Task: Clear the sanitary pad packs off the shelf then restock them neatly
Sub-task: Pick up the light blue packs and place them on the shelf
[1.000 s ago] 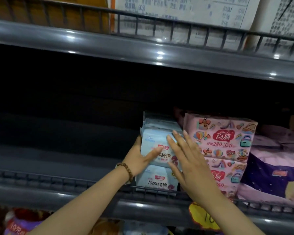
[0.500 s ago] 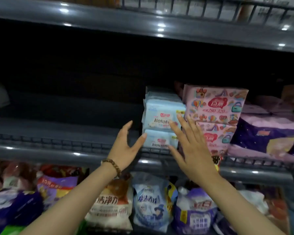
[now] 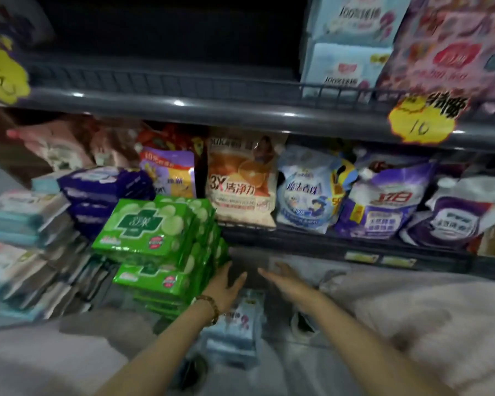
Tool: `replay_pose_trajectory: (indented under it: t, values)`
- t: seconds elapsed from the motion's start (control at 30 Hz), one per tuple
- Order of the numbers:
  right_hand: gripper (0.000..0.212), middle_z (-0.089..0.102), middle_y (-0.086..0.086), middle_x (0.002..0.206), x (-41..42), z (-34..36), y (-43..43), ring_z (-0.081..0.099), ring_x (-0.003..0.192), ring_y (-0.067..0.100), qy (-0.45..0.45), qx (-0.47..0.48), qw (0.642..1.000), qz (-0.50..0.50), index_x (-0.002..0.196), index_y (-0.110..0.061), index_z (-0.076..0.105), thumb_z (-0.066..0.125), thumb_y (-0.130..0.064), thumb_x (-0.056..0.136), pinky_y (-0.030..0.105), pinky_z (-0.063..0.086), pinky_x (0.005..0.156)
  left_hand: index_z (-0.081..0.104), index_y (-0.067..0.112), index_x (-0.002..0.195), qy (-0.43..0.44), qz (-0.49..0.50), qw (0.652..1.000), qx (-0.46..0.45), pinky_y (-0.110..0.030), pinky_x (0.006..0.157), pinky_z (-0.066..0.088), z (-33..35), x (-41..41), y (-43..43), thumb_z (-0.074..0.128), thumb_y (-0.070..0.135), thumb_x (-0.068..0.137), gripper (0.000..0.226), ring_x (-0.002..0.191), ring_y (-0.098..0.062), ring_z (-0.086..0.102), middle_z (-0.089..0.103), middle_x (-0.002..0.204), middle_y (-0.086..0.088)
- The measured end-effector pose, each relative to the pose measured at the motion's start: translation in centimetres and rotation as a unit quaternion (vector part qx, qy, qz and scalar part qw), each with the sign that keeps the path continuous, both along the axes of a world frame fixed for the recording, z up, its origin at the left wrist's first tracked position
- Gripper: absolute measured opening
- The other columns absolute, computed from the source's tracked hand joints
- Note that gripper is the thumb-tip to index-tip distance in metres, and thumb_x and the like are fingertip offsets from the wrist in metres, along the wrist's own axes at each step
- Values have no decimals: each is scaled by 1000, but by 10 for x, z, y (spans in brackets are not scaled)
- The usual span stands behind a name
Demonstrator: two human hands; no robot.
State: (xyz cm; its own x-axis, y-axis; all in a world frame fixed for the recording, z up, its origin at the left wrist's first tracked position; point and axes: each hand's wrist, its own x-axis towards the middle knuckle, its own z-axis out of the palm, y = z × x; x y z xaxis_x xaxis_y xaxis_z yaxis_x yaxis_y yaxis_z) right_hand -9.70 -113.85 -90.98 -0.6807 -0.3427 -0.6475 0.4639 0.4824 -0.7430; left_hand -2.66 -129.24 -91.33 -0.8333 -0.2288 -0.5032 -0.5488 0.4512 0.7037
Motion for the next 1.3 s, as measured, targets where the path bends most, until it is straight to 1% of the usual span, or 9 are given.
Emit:
replay_pose_trajectory:
  t: [0.13,0.23,0.3,0.47,0.6,0.87,1.07,1.2,1.3]
  values:
    - [79,56,5,129,30,-46,-3,58,100,17,-143,-15,989,-46,138,-13,37,73,-49,77,29,52,69,11,10,150,-92,33,995,19,-32,112,30,-33,22,-5,45,46,95,74,137,-26,35,28,153,-12]
    - [24,66,0,93,51,-62,-3,62,77,12,-220,-40,973,-61,103,-18,59,66,-35,88,20,50,54,17,5,149,-105,15,993,-42,-30,113,24,-50,34,-7,42,43,97,69,140,-26,28,24,154,-14]
    - [19,67,1,92,59,-75,-6,64,74,11,-227,-63,968,-81,107,-20,57,62,-29,91,17,49,48,18,5,149,-103,-11,990,-91,-28,114,21,-54,35,-7,40,42,98,66,142,-26,22,18,156,-14]
    - [31,71,4,102,69,-90,-16,67,79,13,-205,-74,973,-75,113,-17,57,69,-25,86,23,51,58,21,9,148,-84,-33,989,-114,-26,107,29,-61,36,-6,49,36,96,64,137,-26,32,18,153,-16]
    - [70,71,12,109,77,-99,-10,72,89,24,-197,-87,969,-121,132,-11,45,80,-28,74,30,56,60,23,3,146,-72,-38,991,-104,-26,107,29,-65,46,-11,56,35,93,71,134,-27,38,35,148,-15]
    - [48,72,9,107,92,-98,-5,69,98,26,-196,-124,969,-89,116,-16,61,73,-35,73,42,55,87,59,17,119,-140,123,971,152,-34,100,46,-86,77,-12,58,46,88,43,107,-19,61,64,122,-8]
    - [44,70,5,115,96,-102,-1,65,108,24,-257,-128,955,-67,123,-28,46,65,-41,85,47,49,99,65,19,105,-200,185,929,251,-27,79,47,-91,85,-6,47,60,88,48,90,-10,64,70,106,0]
    - [59,70,8,114,95,-93,3,65,108,26,-265,-148,950,-73,128,-27,45,70,-42,76,48,50,96,62,20,100,-168,171,937,254,-21,66,49,-81,83,2,48,46,94,30,83,-8,64,70,99,0]
    - [60,71,10,113,90,-81,8,68,101,24,-272,-150,947,-77,132,-18,49,70,-38,79,36,57,75,63,15,108,-129,170,943,257,-22,63,54,-77,79,1,53,40,93,31,76,-8,69,73,86,4]
